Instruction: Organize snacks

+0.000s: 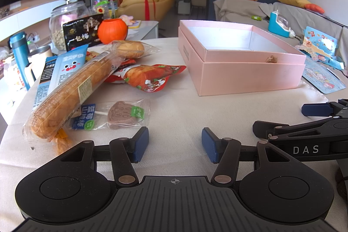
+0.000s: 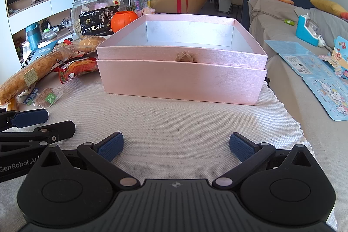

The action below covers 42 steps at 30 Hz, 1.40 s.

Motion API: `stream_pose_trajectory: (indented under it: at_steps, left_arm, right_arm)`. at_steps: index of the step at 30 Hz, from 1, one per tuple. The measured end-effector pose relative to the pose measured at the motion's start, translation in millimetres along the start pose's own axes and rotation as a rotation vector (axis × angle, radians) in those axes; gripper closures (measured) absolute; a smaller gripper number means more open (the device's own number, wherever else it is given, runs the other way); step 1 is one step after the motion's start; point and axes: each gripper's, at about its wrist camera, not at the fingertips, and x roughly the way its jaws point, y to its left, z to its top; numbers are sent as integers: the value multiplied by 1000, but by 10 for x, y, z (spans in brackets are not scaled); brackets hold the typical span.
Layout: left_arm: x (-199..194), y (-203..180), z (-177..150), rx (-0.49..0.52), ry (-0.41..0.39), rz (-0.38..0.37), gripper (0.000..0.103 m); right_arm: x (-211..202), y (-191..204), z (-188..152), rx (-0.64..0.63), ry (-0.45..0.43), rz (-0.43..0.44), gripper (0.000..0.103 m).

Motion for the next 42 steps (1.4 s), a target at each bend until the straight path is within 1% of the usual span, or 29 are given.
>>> stream_pose_trajectory:
  at_steps: [32, 34, 36, 39, 42]
  left_arm:
    - [-35, 33, 9, -1, 0, -1, 44]
    - [-39, 37, 10, 0, 0, 0, 44]
    - [-44, 38, 12, 1, 0, 0, 44]
    - [-53, 47, 13, 0, 0, -1, 44]
    - [-29, 35, 40, 23, 1, 6, 43]
  right_arm:
    - [-6, -17, 1, 3, 1, 3, 0]
    - [9, -25, 35, -4, 24, 12, 0]
    - [56, -34, 130, 2, 86, 20, 0]
    - [122, 0, 247, 8, 161, 2, 0]
    - [155, 26, 296, 0, 191, -4, 0]
